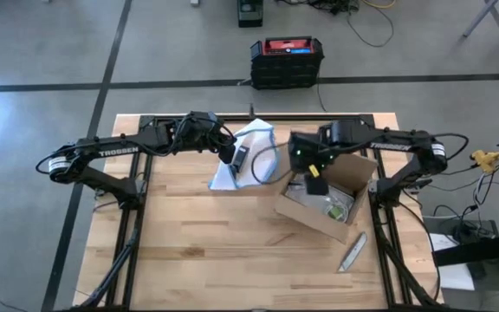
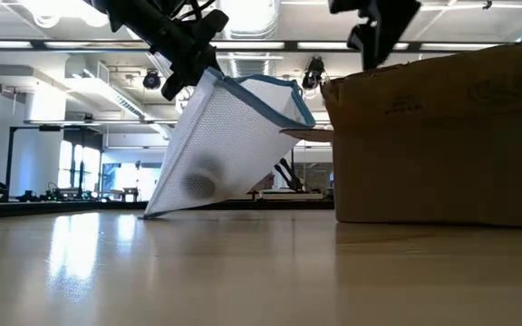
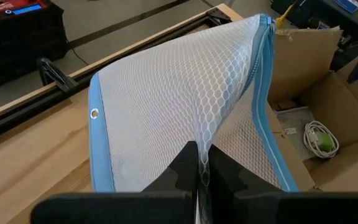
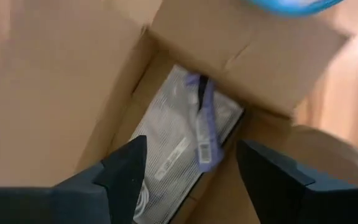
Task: Pack items into zip bag
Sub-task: Put the blue-wrapped candy into the blue transparent zip bag
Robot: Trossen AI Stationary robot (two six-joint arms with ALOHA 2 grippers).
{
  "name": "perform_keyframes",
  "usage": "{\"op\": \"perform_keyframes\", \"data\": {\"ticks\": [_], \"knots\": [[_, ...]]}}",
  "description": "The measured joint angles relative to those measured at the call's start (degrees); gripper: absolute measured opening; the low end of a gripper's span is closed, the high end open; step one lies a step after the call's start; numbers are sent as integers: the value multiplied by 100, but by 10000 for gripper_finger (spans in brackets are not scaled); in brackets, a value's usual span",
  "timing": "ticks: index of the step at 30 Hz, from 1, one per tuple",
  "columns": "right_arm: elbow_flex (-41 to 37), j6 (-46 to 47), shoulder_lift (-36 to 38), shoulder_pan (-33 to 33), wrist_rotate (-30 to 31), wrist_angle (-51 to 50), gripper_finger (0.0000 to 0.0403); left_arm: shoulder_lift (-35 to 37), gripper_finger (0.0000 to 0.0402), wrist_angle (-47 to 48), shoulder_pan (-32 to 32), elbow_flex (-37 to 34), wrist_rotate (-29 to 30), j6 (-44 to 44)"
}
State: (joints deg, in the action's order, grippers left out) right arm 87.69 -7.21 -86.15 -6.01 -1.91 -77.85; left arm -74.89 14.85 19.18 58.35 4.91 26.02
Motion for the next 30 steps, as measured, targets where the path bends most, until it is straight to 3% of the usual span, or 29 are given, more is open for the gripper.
{"op": "perform_keyframes", "data": {"ticks": [8, 17, 23, 30], "knots": [[-1561, -12, 113, 73, 20, 1228, 222, 0, 0, 105, 0, 0, 2, 0], [-3035, 635, 83, -63, 233, 2677, 263, 0, 0, 193, 0, 0, 2, 0], [-3554, 732, 98, -221, 398, 2901, 285, -139, 0, 177, 2, 0, 0, -21], [-3634, 1013, 94, -292, 515, 3374, 304, -314, 0, 161, -2, 0, -152, -9]]}}
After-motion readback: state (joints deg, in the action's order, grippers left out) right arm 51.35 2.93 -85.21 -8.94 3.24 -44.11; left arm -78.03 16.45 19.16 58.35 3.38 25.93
